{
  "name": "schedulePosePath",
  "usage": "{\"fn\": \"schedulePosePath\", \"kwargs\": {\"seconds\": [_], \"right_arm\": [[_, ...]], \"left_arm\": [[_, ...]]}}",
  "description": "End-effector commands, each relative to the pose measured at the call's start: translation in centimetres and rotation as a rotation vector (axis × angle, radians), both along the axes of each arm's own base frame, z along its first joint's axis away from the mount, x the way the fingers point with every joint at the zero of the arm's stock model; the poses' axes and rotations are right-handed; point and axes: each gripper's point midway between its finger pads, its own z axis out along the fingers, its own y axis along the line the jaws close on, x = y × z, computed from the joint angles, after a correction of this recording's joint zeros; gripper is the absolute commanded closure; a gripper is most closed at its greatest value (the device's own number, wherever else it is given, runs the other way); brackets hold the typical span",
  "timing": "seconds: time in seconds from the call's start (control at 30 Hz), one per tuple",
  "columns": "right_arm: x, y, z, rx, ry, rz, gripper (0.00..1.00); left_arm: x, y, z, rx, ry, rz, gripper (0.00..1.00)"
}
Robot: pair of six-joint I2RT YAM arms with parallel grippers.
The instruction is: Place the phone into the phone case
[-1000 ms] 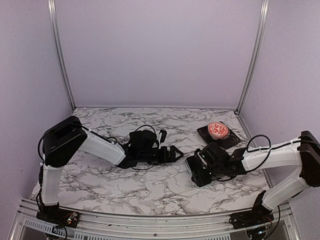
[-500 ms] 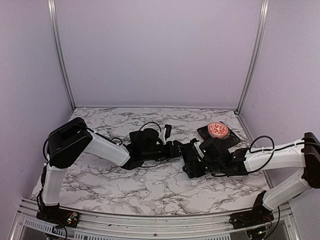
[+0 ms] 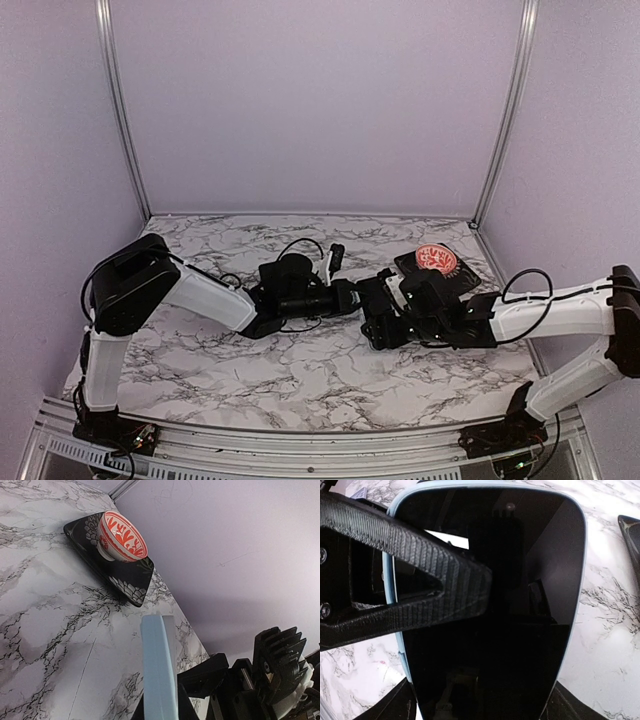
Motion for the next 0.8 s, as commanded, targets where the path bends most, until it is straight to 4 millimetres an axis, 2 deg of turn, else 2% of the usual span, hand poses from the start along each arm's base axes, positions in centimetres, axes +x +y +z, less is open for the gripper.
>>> {"fn": "schedulePosePath", "kwargs": {"seconds": [0.0, 0.03, 0.13, 0.23, 0.33, 0.4, 0.57, 0.77], "right_arm": [[0.7, 1.2, 4.9, 0.072, -0.152, 0.064, 0.06], [0.6, 0.8, 5.3, 0.070, -0.169, 0.072, 0.02], [-0.2, 0.2, 6.9, 0.107, -0.210, 0.163, 0.01], [-1.7, 0.9, 9.8, 0.240, -0.272, 0.322, 0.01], [-3.9, 2.4, 12.2, 0.354, -0.355, 0.536, 0.01], [-5.4, 3.7, 13.5, 0.403, -0.393, 0.667, 0.01], [-5.8, 5.6, 16.5, 0.416, -0.463, 0.814, 0.01], [-7.2, 7.4, 21.3, 0.462, -0.557, 1.009, 0.01]], "left_arm": [[-1.5, 1.4, 1.4, 0.065, -0.146, -0.049, 1.00], [-1.7, 2.0, 1.2, 0.116, -0.196, -0.054, 1.00], [-2.6, 3.9, 1.0, 0.288, -0.385, -0.078, 1.00], [-4.4, 5.8, 1.3, 0.345, -0.556, -0.158, 1.00], [-6.3, 7.1, 2.0, 0.348, -0.617, -0.226, 1.00], [-7.6, 7.3, 3.9, 0.329, -0.648, -0.246, 1.00], [-10.5, 7.8, 10.2, 0.339, -0.784, -0.202, 1.00], [-12.7, 9.9, 18.0, 0.308, -0.896, -0.141, 1.00]]}}
